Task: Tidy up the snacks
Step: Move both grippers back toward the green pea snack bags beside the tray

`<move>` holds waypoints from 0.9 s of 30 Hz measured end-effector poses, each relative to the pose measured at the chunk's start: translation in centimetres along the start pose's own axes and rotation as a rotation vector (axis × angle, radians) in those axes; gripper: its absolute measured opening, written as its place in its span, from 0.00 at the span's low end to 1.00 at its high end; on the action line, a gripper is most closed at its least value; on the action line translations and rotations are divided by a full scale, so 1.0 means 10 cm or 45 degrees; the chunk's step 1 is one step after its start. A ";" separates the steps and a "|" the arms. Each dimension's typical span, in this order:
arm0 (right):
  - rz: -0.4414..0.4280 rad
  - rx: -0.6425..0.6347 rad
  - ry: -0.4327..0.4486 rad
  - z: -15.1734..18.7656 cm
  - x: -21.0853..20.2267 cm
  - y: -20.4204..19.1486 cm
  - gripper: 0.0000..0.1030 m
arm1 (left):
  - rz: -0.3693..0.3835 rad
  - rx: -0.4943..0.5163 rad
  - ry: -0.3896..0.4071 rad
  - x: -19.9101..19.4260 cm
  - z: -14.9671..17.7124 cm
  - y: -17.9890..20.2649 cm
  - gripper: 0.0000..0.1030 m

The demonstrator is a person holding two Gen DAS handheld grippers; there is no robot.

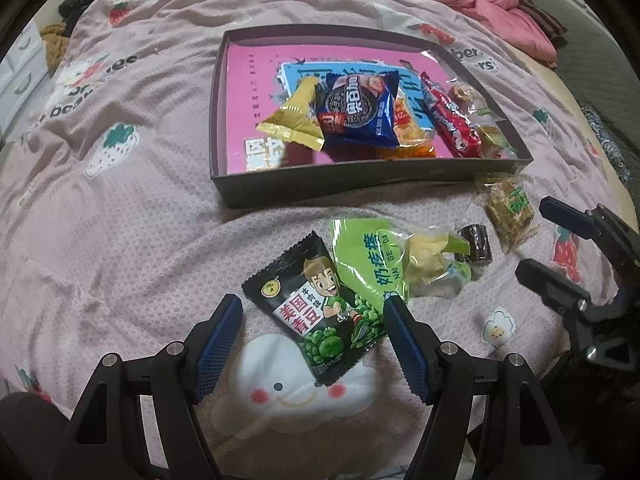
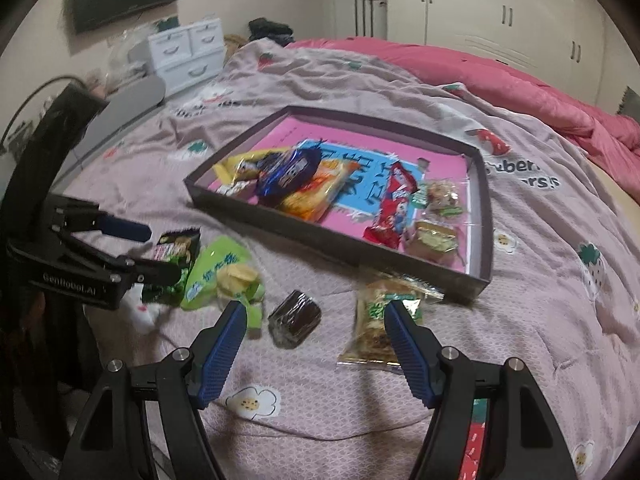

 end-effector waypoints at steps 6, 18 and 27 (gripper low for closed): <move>0.035 -0.107 -0.025 0.04 0.08 -0.08 0.69 | 0.006 -0.022 -0.018 0.05 0.02 -0.04 0.72; 0.149 -0.427 -0.072 0.09 0.37 -0.24 0.57 | 0.054 -0.077 -0.031 0.13 0.01 -0.06 0.72; 0.071 -0.466 -0.121 0.10 0.54 -0.33 0.36 | 0.089 -0.139 -0.032 0.19 0.01 -0.08 0.72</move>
Point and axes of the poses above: each gripper's, at about its wrist camera, not at the fingertips, and x roughly the way its jaws point, y to its right, z to its underside, the point moved 9 cm from there along x, roughly the way its jaws point, and after that the axes turned 1 degree about -y, right-handed, at the moved point
